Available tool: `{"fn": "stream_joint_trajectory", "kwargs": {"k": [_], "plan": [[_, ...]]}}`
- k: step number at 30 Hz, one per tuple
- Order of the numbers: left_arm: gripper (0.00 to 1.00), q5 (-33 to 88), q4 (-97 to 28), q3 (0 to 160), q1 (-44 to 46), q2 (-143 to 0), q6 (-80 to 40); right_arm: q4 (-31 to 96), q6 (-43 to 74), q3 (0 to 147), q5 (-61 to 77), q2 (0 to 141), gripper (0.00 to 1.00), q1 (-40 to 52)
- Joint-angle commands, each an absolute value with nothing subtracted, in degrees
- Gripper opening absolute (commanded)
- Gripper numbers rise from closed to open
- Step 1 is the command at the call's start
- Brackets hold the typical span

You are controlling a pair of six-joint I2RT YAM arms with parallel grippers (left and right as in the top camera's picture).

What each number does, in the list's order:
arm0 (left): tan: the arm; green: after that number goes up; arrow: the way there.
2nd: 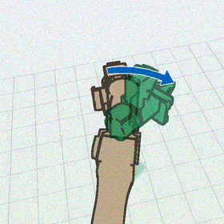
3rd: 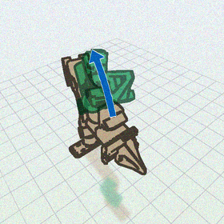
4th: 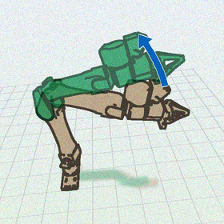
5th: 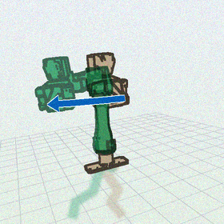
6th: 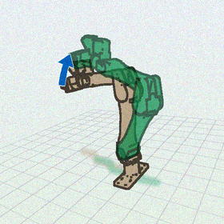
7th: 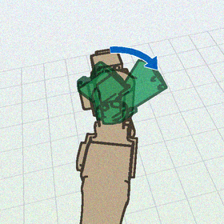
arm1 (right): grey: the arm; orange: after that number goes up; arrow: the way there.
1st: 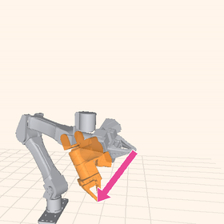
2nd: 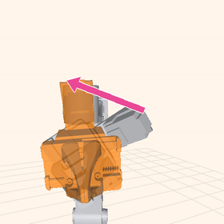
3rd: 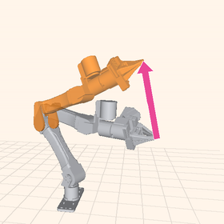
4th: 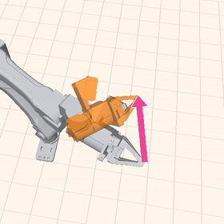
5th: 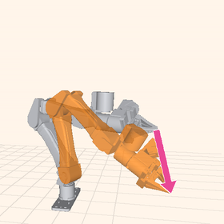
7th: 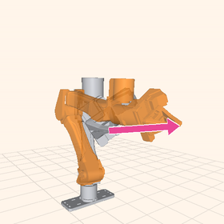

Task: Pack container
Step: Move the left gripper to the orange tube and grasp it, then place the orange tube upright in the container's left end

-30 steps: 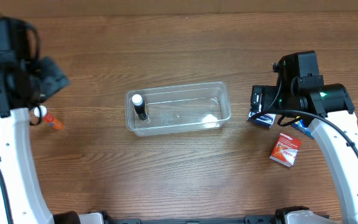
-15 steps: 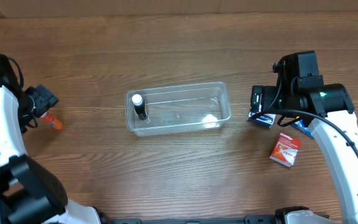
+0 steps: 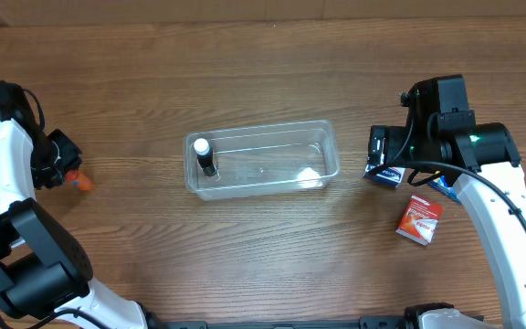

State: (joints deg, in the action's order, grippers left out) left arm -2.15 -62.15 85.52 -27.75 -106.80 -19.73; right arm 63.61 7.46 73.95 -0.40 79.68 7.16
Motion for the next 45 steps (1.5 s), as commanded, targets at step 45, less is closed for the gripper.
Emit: {"fn": "stream_joint_trajectory", "kwargs": {"k": [45], "plan": [[0.04, 0.93, -76.07, 91.02, 15.73, -106.76, -29.58, 63.53, 7.51, 75.72, -0.73, 79.77, 1.00, 7.01]]}}
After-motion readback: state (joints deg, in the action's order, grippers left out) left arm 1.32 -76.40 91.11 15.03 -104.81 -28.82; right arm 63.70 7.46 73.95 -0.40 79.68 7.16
